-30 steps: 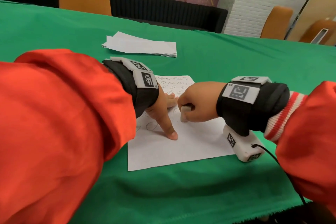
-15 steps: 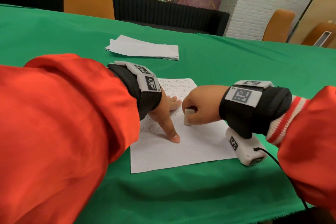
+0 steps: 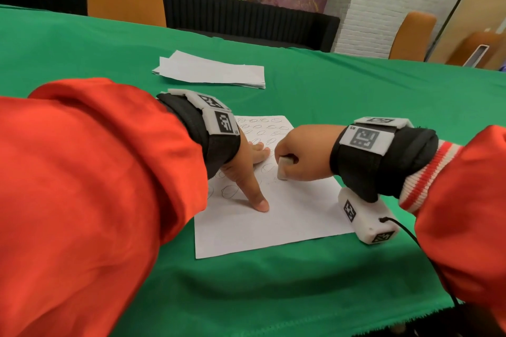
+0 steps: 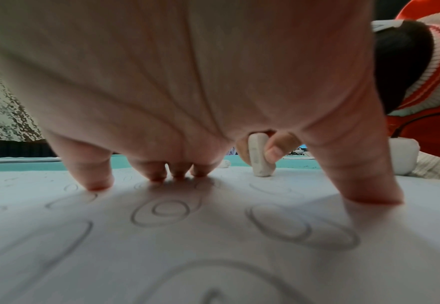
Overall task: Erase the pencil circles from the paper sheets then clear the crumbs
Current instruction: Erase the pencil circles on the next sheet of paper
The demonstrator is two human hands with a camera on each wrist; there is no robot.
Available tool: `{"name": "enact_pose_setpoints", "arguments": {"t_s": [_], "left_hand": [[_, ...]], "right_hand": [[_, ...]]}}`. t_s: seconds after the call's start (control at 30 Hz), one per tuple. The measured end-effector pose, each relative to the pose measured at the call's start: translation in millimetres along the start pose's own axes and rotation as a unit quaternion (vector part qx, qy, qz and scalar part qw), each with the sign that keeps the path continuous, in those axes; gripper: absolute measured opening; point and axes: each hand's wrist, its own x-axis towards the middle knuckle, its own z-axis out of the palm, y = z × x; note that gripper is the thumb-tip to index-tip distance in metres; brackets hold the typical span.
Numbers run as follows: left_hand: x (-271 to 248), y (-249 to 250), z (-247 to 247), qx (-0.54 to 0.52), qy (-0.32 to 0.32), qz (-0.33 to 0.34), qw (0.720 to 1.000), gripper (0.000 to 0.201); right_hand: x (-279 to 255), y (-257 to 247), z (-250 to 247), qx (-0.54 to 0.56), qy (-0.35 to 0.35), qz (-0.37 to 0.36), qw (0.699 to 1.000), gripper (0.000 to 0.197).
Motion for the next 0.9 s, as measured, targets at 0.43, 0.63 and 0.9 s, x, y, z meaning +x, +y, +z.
{"name": "enact_pose_setpoints", "arguments": {"t_s": [0.43,0.63,0.9], "left_hand": [[1,-1,1,0.006,0.003,0.006,1.000,0.111],[0,-1,0,0.010,0.001,0.003,1.000,0.111],[0,-1,0,0.001,0.003,0.011,1.000,0.109]], "right_hand": [[-2,0,0,0.028,-0.035,-0.023,0.999,0.015],[0,7,-5,0.019,-0.029,0.001,0.999,0.015],[4,2,-2,-0.007,-0.003,-0.021,1.000,0.018]]}}
